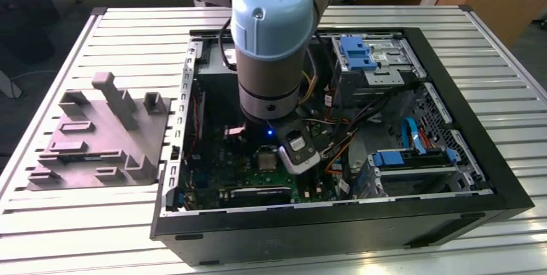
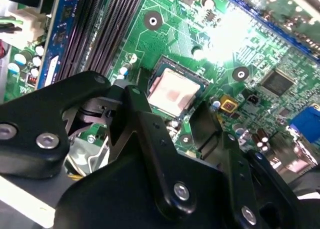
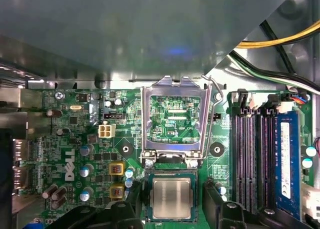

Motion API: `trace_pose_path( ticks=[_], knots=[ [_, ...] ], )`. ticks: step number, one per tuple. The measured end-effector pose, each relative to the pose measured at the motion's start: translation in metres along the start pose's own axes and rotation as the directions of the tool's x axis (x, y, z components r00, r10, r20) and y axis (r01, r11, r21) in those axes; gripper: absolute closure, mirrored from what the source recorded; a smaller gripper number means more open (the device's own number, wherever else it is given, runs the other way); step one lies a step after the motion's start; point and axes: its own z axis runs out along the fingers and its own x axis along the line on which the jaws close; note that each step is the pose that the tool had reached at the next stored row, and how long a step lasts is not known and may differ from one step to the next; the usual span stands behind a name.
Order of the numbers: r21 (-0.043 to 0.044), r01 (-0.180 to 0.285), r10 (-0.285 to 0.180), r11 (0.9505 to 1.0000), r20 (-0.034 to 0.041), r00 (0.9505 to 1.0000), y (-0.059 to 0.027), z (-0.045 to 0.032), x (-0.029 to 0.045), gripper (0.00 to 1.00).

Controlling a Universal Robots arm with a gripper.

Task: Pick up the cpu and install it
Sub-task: 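Place the cpu into insertion slot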

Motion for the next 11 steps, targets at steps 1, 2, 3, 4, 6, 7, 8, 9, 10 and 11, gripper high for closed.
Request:
trace_pose_path(
  ticks=[1, 2, 3, 4, 6, 7, 8, 9, 10, 11],
  knots=[
    [-0.0003, 0.0, 0.0, 1.0, 0.0001, 1.0, 0.0001, -0.0014, 0.0, 0.4],
    [-0.0003, 0.0, 0.0, 1.0, 0.0001, 1.0, 0.0002, -0.003, 0.0, 0.4],
    [-0.0003, 0.0, 0.0, 1.0, 0.0002, 1.0, 0.0003, -0.0049, 0.0, 0.4],
    [-0.0002, 0.0, 0.0, 1.0, 0.0001, 1.0, 0.0003, -0.0067, 0.0, 0.4],
    [-0.0003, 0.0, 0.0, 1.0, -0.0006, 1.0, 0.0005, -0.0104, 0.0, 0.4],
    [-0.0002, 0.0, 0.0, 1.0, -0.0011, 1.0, 0.0006, -0.012, 0.0, 0.4],
    [-0.0001, 0.0, 0.0, 1.0, -0.0016, 1.0, 0.0006, -0.0132, 0.0, 0.42],
    [-0.0003, 0.0, 0.0, 1.0, -0.002, 1.0, 0.0007, -0.0136, 0.0, 0.48],
    [-0.0005, 0.0, 0.0, 1.0, -0.0022, 1.0, 0.0007, -0.0137, 0.0, 0.55],
    [-0.0006, 0.0, 0.0, 1.0, -0.0023, 1.0, 0.0007, -0.0137, 0.0, 0.55]
  ],
)
